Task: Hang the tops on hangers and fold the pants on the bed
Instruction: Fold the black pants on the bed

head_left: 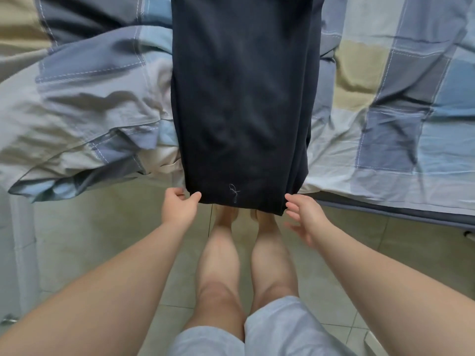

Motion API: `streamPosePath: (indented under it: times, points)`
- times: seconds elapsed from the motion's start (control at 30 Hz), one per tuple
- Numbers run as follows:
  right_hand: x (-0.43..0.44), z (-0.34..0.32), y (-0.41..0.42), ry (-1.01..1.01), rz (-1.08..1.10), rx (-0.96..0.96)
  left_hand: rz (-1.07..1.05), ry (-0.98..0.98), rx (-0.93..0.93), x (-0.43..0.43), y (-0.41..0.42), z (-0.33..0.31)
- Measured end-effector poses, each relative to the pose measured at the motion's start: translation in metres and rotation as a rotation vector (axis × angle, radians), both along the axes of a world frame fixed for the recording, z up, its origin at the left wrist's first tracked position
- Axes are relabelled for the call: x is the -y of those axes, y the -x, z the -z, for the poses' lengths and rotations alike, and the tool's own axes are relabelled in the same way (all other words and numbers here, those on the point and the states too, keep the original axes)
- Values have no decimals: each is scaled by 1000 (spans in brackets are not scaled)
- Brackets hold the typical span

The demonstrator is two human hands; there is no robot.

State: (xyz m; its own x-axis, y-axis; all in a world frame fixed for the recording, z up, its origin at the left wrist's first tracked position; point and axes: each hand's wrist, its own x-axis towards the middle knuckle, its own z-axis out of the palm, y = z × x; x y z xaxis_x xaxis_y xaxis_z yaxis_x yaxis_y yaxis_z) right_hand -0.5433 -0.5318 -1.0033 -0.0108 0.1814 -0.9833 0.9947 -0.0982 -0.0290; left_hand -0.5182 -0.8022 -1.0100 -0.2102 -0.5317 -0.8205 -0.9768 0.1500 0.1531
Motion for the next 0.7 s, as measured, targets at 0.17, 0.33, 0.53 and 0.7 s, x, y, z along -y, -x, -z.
streamPosePath:
  times: [0.17, 0.33, 0.53, 0.7]
  points:
    - [4, 21, -12, -52, -121, -23, 51, -100, -34, 4, -8, 20]
    - [4, 26, -9, -89, -256, -72, 21, -179, -57, 1, -11, 21]
    - [-2, -6, -14, 3, -359, -45, 119, -190, 2, 2, -24, -8]
    - [0, -45, -17, -33, -327, -121, 116, -189, -34, -7, -30, -53]
